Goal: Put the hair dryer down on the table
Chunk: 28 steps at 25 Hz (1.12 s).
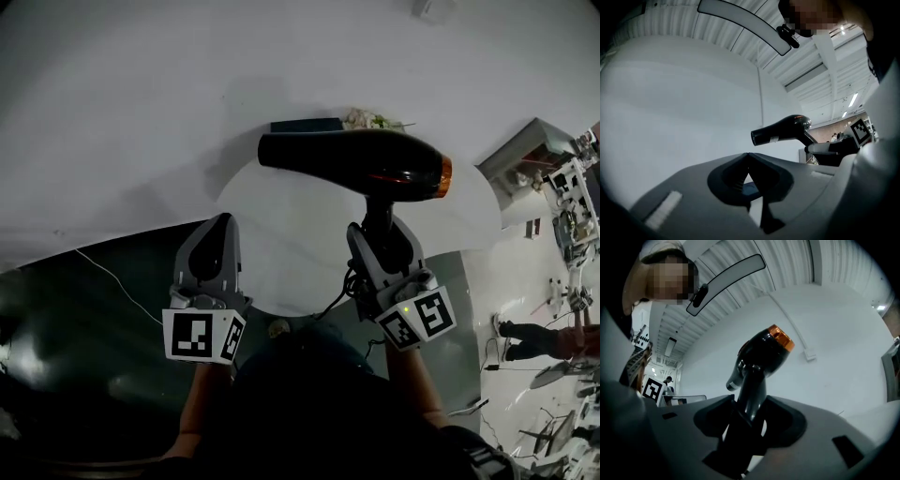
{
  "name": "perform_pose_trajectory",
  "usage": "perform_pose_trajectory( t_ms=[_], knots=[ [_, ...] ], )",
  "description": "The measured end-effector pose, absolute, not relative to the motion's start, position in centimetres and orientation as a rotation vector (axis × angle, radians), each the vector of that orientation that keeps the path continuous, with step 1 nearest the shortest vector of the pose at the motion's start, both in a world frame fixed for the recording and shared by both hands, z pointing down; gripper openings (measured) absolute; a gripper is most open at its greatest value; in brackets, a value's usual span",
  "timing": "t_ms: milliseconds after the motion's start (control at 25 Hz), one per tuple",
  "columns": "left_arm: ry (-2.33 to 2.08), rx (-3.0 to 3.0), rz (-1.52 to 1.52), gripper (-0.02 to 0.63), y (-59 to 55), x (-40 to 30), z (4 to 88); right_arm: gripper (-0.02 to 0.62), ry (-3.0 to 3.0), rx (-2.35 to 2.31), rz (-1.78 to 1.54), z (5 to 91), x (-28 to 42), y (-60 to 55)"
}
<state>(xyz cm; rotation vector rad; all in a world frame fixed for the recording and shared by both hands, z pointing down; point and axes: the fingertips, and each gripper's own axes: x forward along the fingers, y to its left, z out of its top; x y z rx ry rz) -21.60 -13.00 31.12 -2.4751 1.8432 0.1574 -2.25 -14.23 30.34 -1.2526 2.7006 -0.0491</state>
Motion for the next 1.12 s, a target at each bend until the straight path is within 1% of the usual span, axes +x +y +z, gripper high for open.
perform_pose_trajectory(
  t_ms=[200, 480, 840, 1120],
  knots=[
    [1.810, -2.509, 0.149, 0.012, -12.8, -20.8, 30.5, 0.216, 2.695, -1.273, -0.089, 30.5, -1.9, -13.7],
    [1.803, -2.529, 0.103, 0.012, -18.6, -21.1, 32.9, 0.216, 2.721, -1.267, -0.170, 34.6, -3.2, -19.7],
    [1.844, -2.514, -0.026, 0.011, -19.1, -18.2, 32.1, 0.216, 2.782, -1.187, -0.341, 37.7, -2.1, -21.2],
    [1.876, -2.539, -0.105, 0.012, -23.6, -17.0, 34.9, 0.215, 2.846, -1.158, -0.505, 43.9, -2.2, -26.3]
  ],
)
